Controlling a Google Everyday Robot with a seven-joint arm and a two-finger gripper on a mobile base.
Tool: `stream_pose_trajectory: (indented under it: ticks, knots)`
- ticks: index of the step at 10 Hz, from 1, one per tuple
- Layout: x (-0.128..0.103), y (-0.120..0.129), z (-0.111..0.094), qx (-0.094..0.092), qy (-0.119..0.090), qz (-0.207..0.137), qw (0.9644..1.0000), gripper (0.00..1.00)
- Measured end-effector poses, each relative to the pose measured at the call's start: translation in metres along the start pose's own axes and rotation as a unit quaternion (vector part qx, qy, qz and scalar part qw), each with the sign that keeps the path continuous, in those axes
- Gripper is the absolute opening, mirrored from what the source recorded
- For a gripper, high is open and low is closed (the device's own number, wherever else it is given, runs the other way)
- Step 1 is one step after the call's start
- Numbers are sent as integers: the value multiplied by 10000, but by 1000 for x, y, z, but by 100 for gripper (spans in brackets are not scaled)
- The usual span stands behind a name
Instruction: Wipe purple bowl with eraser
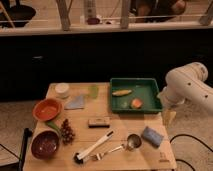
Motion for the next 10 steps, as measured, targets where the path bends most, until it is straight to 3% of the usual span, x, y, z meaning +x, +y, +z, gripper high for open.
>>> stream_pose_trajectory:
  ticks: [8, 10]
  knots:
    - [-4, 2, 0, 14, -5, -45, 10000, 80]
    - [-31, 6, -1, 65, -27, -279, 9996, 80]
